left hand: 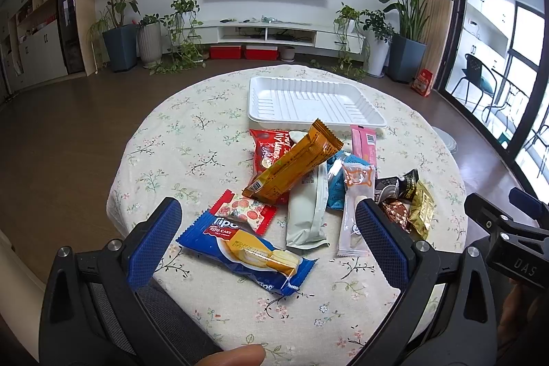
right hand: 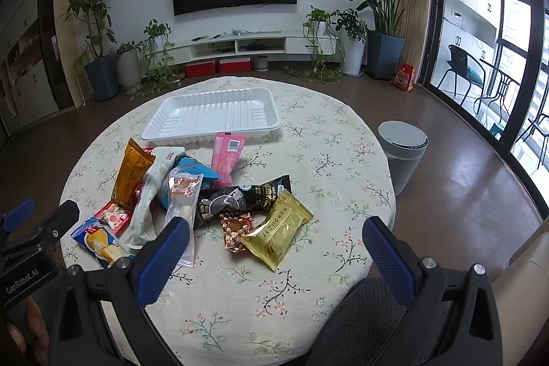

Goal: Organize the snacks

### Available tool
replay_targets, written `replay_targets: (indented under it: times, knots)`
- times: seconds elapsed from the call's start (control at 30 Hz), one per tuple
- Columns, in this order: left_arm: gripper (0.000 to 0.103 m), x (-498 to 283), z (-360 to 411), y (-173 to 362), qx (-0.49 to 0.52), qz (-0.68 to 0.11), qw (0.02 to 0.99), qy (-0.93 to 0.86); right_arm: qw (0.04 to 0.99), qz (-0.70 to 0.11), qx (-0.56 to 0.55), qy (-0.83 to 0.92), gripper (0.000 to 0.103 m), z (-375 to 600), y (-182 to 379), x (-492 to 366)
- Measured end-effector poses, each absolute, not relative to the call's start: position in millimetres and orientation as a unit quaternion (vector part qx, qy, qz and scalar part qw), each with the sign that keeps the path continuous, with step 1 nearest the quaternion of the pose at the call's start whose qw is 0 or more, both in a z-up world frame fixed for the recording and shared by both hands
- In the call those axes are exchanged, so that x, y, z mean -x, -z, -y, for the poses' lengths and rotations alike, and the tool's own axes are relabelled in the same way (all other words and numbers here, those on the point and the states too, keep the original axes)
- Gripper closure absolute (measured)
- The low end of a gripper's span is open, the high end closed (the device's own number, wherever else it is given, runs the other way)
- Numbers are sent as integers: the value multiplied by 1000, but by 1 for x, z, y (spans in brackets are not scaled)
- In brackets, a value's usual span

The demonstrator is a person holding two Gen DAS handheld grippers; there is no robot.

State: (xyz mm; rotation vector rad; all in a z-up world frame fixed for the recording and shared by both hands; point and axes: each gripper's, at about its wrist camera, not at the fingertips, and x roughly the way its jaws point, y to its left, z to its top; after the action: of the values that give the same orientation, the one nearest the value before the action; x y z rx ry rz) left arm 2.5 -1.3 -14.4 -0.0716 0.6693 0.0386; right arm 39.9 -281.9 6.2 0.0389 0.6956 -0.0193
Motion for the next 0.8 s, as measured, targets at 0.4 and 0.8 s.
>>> replay_targets:
  times: [0.4, 0.8]
  knots:
    - [0, -4, 1, 17, 36, -333, 942, -15, 939, -342, -16, 10, 0, 281, -5, -39]
    - [0, -3, 2, 18, 36, -333, 942, -15, 939, -343, -15, 10, 0, 279, -4, -40]
